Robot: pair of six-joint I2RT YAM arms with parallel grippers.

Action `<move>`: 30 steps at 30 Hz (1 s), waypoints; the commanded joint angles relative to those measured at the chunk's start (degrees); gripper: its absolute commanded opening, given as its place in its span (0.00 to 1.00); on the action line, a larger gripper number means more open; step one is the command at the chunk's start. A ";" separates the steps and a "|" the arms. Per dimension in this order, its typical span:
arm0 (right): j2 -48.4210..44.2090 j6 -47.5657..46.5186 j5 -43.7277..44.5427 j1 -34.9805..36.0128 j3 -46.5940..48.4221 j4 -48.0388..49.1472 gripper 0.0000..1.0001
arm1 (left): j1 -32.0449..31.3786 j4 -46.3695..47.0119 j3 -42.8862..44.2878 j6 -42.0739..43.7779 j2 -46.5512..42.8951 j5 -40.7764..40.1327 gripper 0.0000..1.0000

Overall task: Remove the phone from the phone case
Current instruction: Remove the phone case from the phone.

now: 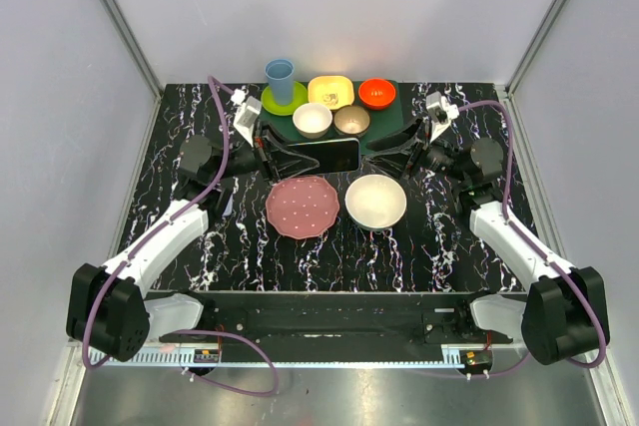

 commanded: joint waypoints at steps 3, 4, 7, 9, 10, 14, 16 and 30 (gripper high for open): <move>0.13 1.12 1.78 -0.26 -0.22 4.20 0.52 | -0.50 5.34 0.96 0.43 -0.40 0.01 0.00; 0.13 1.12 1.86 -0.26 -0.22 4.20 0.52 | -0.59 5.25 0.96 0.51 -0.40 -0.16 0.00; 0.22 1.21 2.13 -0.35 -0.31 4.29 0.52 | -0.76 4.99 0.88 0.95 -0.40 -0.16 0.00; 0.13 1.21 2.13 -0.26 -0.39 4.38 0.53 | -0.68 4.90 0.79 1.22 -0.22 -0.25 0.00; 0.04 1.21 2.13 -0.26 -0.48 4.55 0.53 | -0.68 4.81 0.79 1.22 -0.13 -0.34 0.00; 0.04 1.74 1.95 -0.26 -0.57 5.17 0.53 | -0.68 4.11 1.05 1.74 -0.04 -0.25 0.00; 0.04 1.74 1.95 -0.26 -0.66 5.34 0.53 | -0.68 3.93 0.96 1.92 -0.04 -0.43 0.00; 1.54 -0.02 2.22 0.88 -0.57 4.03 0.55 | -1.47 3.67 1.40 2.10 0.57 0.10 0.00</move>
